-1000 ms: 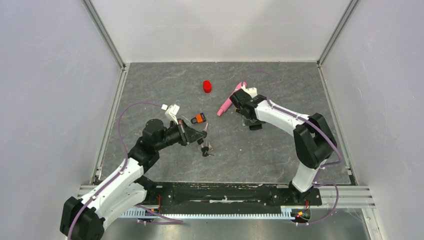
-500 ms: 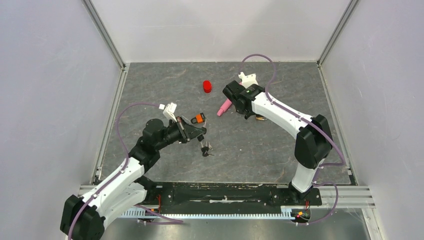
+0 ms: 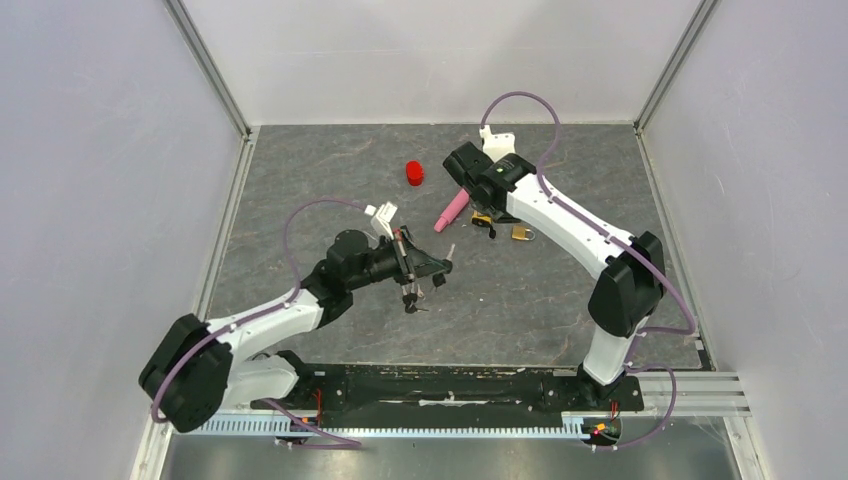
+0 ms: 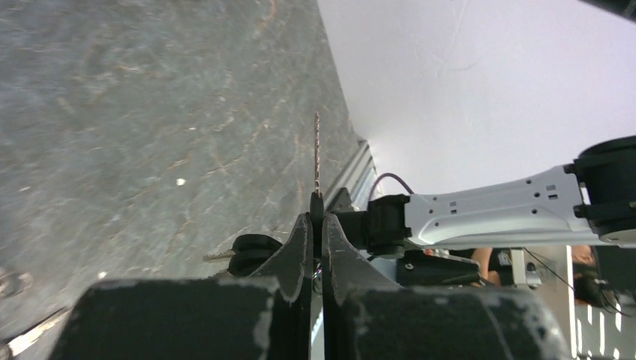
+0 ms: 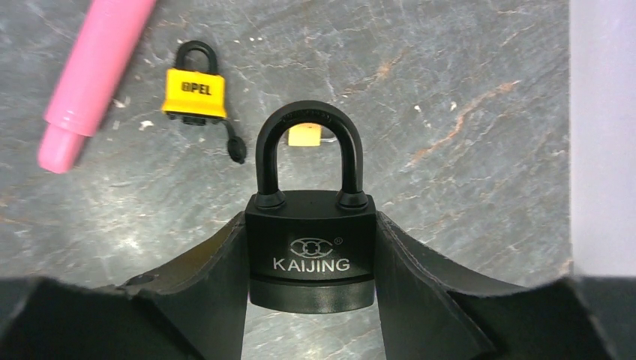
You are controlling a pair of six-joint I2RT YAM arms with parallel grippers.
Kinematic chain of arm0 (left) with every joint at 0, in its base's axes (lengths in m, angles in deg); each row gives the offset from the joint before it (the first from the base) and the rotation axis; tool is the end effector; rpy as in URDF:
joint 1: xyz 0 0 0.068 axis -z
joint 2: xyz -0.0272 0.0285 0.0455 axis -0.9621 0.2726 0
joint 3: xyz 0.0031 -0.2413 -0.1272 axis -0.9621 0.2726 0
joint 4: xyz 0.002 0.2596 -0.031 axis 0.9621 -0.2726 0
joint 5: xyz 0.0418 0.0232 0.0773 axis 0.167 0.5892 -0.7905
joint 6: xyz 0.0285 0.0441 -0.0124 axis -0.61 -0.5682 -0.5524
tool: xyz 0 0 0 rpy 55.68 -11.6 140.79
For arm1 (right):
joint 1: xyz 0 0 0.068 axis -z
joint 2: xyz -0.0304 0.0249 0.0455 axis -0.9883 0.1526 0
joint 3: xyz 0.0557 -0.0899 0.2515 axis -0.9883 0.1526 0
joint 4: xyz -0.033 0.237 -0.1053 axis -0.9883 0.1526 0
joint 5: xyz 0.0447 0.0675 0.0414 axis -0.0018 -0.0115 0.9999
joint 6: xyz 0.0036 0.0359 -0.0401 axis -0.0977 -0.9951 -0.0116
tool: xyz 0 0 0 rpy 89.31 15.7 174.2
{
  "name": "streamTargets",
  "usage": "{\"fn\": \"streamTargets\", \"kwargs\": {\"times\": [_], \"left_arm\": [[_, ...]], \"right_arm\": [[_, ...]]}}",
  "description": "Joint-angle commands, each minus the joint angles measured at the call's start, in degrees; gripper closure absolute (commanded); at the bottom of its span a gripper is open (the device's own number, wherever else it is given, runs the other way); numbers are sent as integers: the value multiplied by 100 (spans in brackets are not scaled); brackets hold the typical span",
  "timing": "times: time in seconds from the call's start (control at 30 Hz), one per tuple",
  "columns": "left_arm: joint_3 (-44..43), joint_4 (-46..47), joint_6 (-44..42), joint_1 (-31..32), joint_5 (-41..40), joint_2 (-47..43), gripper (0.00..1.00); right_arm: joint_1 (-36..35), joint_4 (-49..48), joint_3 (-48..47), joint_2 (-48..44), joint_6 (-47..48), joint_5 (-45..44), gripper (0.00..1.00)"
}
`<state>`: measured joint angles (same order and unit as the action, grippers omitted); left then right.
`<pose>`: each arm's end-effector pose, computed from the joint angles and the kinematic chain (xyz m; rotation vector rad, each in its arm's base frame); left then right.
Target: Unlock with the key
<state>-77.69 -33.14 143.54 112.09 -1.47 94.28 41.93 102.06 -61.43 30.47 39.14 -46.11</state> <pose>0.1849 -0.1623 0.2303 -0.0094 2.0557 -1.5095 0.2959 0.2107 0.3044 0.0763 2.3863 -0.4973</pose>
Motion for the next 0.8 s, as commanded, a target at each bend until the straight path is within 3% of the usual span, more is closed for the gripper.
{"fn": "streamTargets", "kwargs": {"times": [0.0, 0.4, 0.77], "left_arm": [[-422, 1166, 458, 403, -209, 416, 98], [-833, 2450, 1010, 1040, -428, 1844, 98], [-916, 3011, 1082, 1060, -967, 2146, 98]], "right_arm": [[-35, 32, -449, -319, -538, 109, 100], [-35, -541, -292, -850, -705, 1036, 100], [-53, -888, 165, -1227, -742, 1345, 100]]}}
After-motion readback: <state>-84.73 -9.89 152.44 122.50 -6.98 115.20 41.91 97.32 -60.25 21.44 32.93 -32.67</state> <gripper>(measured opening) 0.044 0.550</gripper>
